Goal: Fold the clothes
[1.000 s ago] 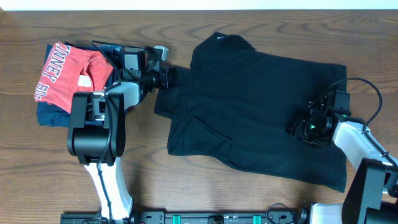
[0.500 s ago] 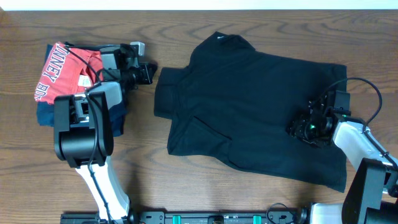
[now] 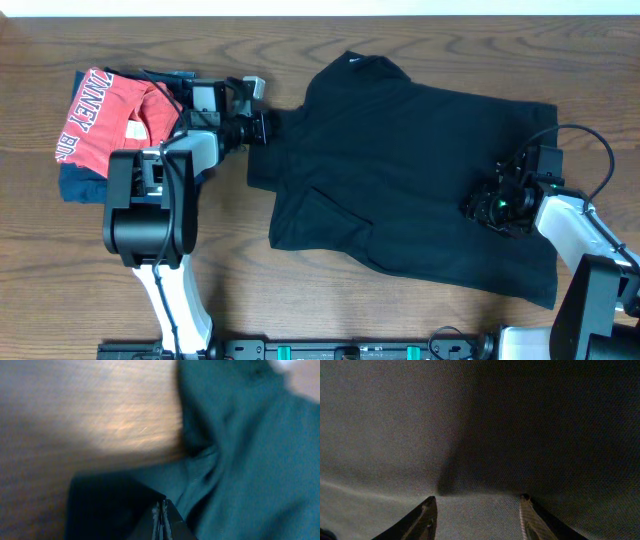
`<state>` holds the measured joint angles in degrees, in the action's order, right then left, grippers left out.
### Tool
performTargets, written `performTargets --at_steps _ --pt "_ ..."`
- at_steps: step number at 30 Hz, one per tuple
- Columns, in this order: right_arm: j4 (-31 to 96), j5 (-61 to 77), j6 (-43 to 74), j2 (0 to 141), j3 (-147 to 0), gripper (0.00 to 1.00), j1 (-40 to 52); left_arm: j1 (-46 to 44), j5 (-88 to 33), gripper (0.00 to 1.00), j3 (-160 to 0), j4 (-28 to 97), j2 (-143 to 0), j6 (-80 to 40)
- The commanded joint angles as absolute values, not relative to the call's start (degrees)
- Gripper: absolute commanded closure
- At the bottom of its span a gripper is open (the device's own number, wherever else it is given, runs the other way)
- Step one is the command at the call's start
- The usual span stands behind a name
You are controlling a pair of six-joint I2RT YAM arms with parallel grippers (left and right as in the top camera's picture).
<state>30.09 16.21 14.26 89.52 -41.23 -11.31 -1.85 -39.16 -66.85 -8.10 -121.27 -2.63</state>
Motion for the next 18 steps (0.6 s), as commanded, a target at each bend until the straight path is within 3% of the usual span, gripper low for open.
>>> performTargets --at_steps 1,5,18 --pt "30.6 13.5 14.8 92.2 -39.6 0.48 -10.8 -3.1 -22.8 0.94 -67.9 -5.7 -119.9 -0.7" --pt "30.6 13.5 14.8 92.2 -39.6 0.48 -10.8 -2.9 -12.0 0.94 -68.0 -5.4 -119.9 -3.6" --pt "30.5 13.5 10.8 92.1 -40.8 0.47 -11.0 -0.9 -15.9 0.93 -71.9 1.4 -112.8 -5.8"
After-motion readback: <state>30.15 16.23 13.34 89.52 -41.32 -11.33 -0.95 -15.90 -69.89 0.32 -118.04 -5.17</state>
